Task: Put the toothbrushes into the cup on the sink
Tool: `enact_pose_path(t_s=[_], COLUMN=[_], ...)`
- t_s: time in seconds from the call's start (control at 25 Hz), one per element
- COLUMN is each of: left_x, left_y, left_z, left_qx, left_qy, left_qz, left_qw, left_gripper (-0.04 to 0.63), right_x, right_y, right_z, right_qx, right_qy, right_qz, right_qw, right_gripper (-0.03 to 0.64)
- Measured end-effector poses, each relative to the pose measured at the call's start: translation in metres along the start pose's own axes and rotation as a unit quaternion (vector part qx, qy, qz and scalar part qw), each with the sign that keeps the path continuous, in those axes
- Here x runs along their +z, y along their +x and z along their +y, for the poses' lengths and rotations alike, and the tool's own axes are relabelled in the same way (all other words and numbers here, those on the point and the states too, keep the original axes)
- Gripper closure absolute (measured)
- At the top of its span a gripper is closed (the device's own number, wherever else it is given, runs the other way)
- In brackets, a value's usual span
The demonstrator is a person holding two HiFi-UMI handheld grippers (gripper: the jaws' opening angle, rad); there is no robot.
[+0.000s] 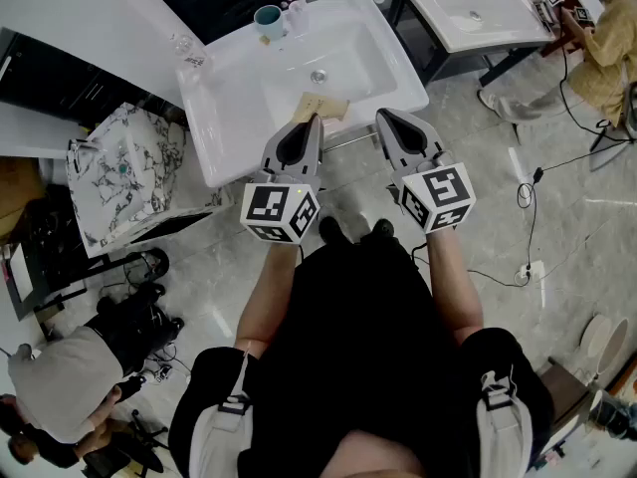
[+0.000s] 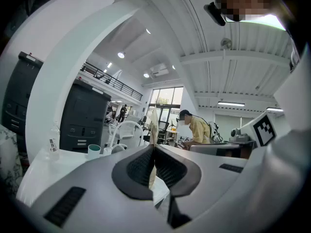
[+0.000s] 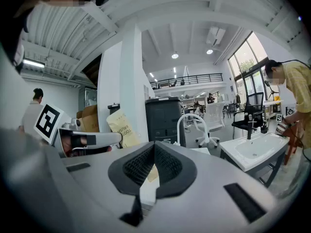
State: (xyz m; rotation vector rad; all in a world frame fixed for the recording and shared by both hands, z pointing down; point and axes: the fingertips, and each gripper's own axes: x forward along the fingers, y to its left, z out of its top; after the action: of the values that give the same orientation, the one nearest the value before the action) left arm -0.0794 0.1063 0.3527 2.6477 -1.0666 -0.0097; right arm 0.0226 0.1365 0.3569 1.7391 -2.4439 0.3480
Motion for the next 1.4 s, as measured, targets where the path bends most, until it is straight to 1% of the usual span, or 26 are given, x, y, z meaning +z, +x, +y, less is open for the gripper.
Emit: enact_pose_path(t_s=[0.12,0.4,0.64,0.8,0.96,1.12,1.4], left_x=[-0.001,-0.003,-0.006,-0.014,-0.021,-0.021,-0.013], left_y=[0.001,-0.001,-0.009,-0.010,-0.002,0.012,0.055], left_z=[-0.004,-0.015,-0.016,-0.019,-0.022,-0.021,-0.023], left_qx=[0.002,-0.008,-0.008,-0.009,-0.003,0.013,0.051], left_qy=[0.001,0.002,0.003,0.001,-0.002,0.000,-0.012], left_qz=[-0.002,0.001,0.003,0.011,0.017,0.019,0.012], left_qw=[1.0000,1.0000,1.0000,0.9999,0.9998,0.9997,0.9985], left_gripper=[0.580,0.580,0.580,0.580,0.580,0.580,0.580], right_x=[0.000,0.002,-0.004,-0.012,-0.017,-0.016,-0.007], right_y=[-0.005,-0.014,-0.016,-0.018,-0.016,-0.007,0.022], right_z=[-0.001,0.006,0.016,0.021,0.014,0.000,-0.041], right_qx=[0.000,0.004,-0.003,0.007,0.015,0.034,0.092], right_qy=[-0.006,-0.019,-0.006,-0.002,0.004,0.008,0.004], right_qz=[0.001,0.003,0.002,0.009,0.015,0.017,0.028], right_qw=[1.000,1.000,1.000,1.000,1.000,0.999,0.995], right_gripper=[0.588,0.588,0.588,0.588,0.588,0.588,0.588])
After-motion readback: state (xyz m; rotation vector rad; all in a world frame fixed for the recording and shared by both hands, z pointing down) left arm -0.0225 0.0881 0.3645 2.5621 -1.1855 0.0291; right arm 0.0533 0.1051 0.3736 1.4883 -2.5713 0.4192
